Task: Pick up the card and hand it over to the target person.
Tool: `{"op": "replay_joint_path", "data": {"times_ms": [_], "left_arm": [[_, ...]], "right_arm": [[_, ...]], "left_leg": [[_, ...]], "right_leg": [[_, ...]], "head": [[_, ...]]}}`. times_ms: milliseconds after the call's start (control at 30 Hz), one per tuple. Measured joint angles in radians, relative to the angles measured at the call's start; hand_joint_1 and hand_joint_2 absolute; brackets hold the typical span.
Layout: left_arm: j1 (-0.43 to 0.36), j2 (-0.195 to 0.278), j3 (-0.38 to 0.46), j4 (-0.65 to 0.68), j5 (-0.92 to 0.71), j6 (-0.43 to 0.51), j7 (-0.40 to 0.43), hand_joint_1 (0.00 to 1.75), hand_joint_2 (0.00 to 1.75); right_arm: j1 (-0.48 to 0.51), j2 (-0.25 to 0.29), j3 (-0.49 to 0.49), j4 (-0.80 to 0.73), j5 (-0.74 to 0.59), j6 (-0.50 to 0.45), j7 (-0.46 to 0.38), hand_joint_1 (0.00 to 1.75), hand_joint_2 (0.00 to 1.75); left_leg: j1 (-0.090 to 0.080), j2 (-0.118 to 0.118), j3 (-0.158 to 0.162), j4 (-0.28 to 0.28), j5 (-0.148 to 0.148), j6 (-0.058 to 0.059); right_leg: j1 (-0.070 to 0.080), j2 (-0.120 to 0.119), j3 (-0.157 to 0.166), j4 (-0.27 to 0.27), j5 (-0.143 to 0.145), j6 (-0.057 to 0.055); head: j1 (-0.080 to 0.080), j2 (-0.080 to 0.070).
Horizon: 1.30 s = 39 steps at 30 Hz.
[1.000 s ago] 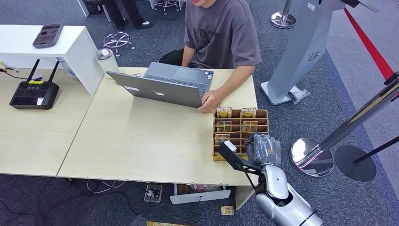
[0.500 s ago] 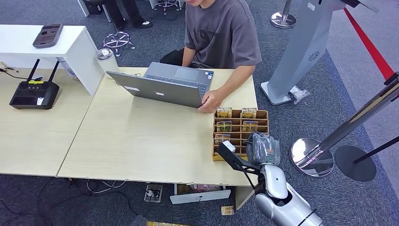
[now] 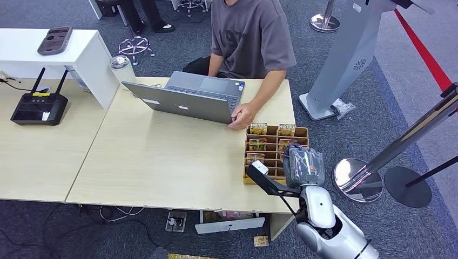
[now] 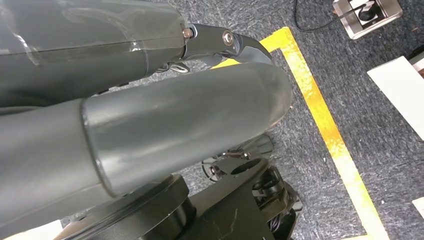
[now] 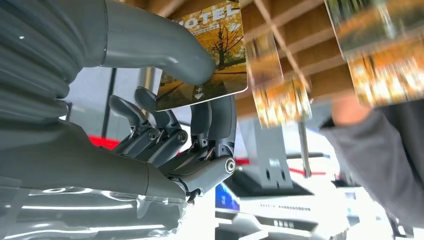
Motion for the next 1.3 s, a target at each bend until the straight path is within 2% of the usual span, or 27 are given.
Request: {"op": "replay_joint_path", "data": {"times_ms": [167, 333, 433, 667, 900, 1300], "left_arm": [[-0.001, 0.000, 0.002, 0.000, 0.000, 0.001, 0.000, 0.00, 0.00], [-0.011, -0.001, -0.011, -0.001, -0.013, -0.005, 0.009, 0.00, 0.00], [-0.020, -0.002, -0.020, -0.003, -0.024, -0.010, 0.019, 0.00, 0.00], [-0.038, -0.004, -0.027, -0.007, -0.045, -0.017, 0.034, 0.00, 0.00], [-0.039, 0.005, -0.033, -0.007, -0.064, -0.021, 0.053, 0.00, 0.00], [-0.047, 0.000, -0.027, -0.007, -0.072, -0.019, 0.054, 0.00, 0.00]], "right_arm": [[-0.025, -0.017, -0.021, -0.070, 0.022, 0.025, 0.013, 1.66, 1.75], [-0.077, -0.004, -0.034, -0.037, 0.016, 0.030, 0.024, 1.71, 1.75], [-0.112, 0.018, -0.038, 0.043, -0.021, 0.011, 0.023, 1.72, 1.75], [-0.154, 0.061, -0.016, 0.334, -0.138, -0.079, -0.004, 1.75, 1.75], [-0.180, 0.099, 0.012, 0.481, -0.149, -0.137, -0.016, 1.75, 1.75], [-0.210, 0.136, 0.022, 0.455, -0.120, -0.209, -0.020, 1.74, 1.75]], "left_leg": [[0.000, 0.000, 0.000, 0.000, 0.000, 0.000], [0.000, 0.002, 0.000, 0.000, 0.001, 0.000], [0.000, 0.003, 0.000, -0.001, 0.001, 0.000], [0.001, 0.003, 0.003, -0.003, 0.002, 0.000], [0.001, 0.004, 0.003, -0.004, 0.002, 0.000], [0.000, 0.004, 0.001, -0.003, 0.002, 0.001]], "right_leg": [[0.000, 0.000, 0.000, 0.000, 0.000, 0.000], [0.000, 0.002, 0.000, -0.001, 0.001, 0.000], [0.000, 0.002, -0.001, -0.001, 0.003, 0.000], [0.001, 0.003, 0.003, -0.004, 0.004, 0.000], [0.001, 0.004, 0.003, -0.004, 0.004, 0.000], [0.001, 0.003, 0.001, -0.003, 0.004, 0.000]], "head": [[0.000, 0.000], [0.000, 0.000], [0.000, 0.000], [0.000, 0.000], [0.000, 0.000], [0.000, 0.000]]}}
